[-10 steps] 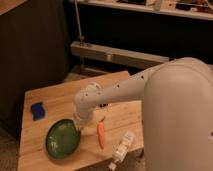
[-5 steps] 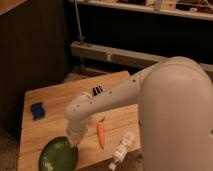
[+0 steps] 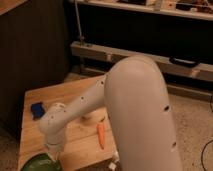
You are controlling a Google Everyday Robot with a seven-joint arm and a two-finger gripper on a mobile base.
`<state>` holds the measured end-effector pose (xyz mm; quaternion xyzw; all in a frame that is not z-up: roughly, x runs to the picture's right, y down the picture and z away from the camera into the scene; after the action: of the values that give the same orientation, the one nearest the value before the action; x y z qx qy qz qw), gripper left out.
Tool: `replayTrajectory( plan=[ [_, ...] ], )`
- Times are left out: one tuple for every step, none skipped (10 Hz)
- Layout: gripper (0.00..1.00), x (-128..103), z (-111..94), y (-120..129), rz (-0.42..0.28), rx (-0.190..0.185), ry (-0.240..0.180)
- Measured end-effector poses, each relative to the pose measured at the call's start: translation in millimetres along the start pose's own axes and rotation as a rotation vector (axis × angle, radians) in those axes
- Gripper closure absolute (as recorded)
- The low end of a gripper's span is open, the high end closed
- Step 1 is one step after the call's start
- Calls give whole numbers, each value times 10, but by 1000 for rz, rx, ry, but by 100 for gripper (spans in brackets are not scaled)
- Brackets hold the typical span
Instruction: Drag the ceramic bowl in a circle
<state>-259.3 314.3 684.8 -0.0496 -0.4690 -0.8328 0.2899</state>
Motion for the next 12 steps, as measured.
replayTrajectory(
  plan=[
    [86, 94, -44, -46, -18, 5, 6],
    [86, 249, -102, -74, -22, 23, 20],
    [86, 372, -159, -35, -11, 39, 32],
    [86, 459, -200, 49, 11, 52, 37],
    [86, 524, -240, 189, 42, 67, 41],
    [86, 593, -299, 382, 88, 88, 51],
    [86, 633, -362, 594, 140, 98, 58],
    [86, 646, -409, 765, 181, 103, 65],
    [86, 639, -500, 1020, 241, 107, 85],
    [86, 598, -587, 1211, 285, 104, 102],
    [86, 536, -658, 1350, 325, 96, 116],
    [86, 407, -756, 1510, 375, 83, 137]
  ],
)
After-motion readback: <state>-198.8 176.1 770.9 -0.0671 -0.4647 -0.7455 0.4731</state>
